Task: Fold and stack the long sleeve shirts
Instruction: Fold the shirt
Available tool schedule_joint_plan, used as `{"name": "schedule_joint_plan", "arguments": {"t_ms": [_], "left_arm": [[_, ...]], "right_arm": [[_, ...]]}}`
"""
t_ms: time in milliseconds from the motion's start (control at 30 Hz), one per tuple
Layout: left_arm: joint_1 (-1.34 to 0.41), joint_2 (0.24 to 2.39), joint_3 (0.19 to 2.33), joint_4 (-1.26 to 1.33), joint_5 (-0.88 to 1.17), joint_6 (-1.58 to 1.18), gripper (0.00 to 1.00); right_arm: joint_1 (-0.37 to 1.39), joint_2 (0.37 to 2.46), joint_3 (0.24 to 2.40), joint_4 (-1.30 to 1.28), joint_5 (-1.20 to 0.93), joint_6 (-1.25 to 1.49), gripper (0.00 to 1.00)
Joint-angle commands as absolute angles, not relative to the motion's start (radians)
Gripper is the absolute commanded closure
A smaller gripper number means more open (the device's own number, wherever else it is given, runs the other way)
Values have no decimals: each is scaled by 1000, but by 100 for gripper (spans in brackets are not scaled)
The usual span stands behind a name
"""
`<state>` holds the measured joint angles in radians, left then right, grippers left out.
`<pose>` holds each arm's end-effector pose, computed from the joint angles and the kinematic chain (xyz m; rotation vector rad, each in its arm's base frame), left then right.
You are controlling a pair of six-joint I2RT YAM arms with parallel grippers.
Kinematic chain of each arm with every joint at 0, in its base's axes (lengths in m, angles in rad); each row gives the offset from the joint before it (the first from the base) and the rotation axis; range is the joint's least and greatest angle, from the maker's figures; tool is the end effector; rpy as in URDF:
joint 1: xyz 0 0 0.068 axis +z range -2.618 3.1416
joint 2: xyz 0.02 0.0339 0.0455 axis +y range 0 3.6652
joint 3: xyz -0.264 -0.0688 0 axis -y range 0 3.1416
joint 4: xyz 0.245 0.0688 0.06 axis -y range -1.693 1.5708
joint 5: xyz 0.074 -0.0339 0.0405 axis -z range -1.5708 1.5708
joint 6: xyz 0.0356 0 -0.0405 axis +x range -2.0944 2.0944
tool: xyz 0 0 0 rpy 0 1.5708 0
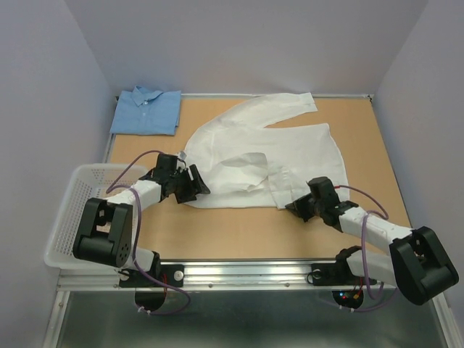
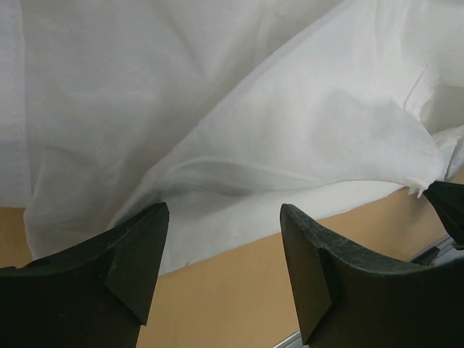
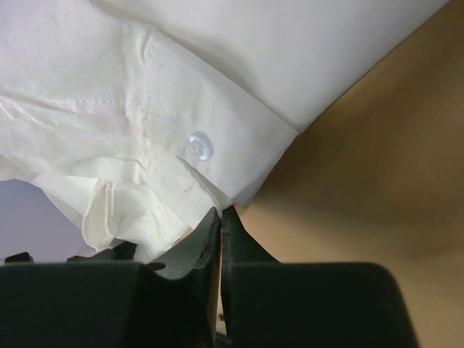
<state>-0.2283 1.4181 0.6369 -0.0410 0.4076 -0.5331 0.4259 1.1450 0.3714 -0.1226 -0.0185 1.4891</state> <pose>0.2585 -0.0746 0.1664 -0.1765 2.4677 -0.8331 0.1788 0.0818 0.1401 1.3418 2.2987 0.7775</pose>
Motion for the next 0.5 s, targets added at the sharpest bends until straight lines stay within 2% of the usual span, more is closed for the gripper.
{"name": "schedule_joint_plan", "arguments": {"t_ms": [0, 467], "left_arm": [[-232, 1430, 618, -18, 407, -518, 25], [-232, 1460, 598, -6, 408, -525, 25]], "right_arm": [[431, 1121, 413, -103, 32, 1457, 98], [426, 1049, 564, -305, 193, 1241, 99]]}}
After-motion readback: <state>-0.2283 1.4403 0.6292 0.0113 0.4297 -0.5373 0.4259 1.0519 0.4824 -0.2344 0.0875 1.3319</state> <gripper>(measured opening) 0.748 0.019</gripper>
